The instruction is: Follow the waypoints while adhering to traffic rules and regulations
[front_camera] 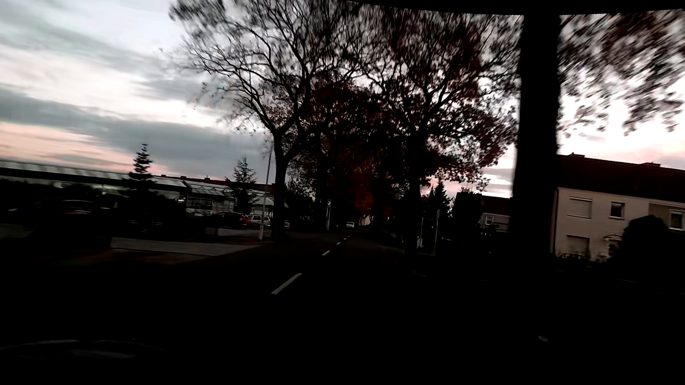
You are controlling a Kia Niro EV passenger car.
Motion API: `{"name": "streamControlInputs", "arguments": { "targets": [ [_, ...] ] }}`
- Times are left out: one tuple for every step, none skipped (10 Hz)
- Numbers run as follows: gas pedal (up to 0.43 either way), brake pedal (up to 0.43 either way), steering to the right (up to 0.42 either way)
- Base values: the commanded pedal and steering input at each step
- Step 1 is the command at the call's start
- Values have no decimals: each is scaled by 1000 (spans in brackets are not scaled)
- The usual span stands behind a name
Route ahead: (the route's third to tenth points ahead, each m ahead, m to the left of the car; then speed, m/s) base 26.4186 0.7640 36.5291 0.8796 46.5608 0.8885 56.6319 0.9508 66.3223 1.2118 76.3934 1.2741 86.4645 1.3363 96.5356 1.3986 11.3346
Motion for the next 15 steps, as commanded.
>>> {"name": "streamControlInputs", "arguments": {
  "targets": [
    [47, 0, 1],
    [47, 0, 1],
    [47, 0, 1],
    [47, 0, 1],
    [47, 0, 1],
    [47, 0, 1],
    [47, 0, 1],
    [59, 0, 1],
    [59, 0, 1],
    [59, 0, 1],
    [59, 0, 1],
    [59, 0, 1],
    [59, 0, 1],
    [59, 0, 1],
    [59, 0, 1]
  ]
}}
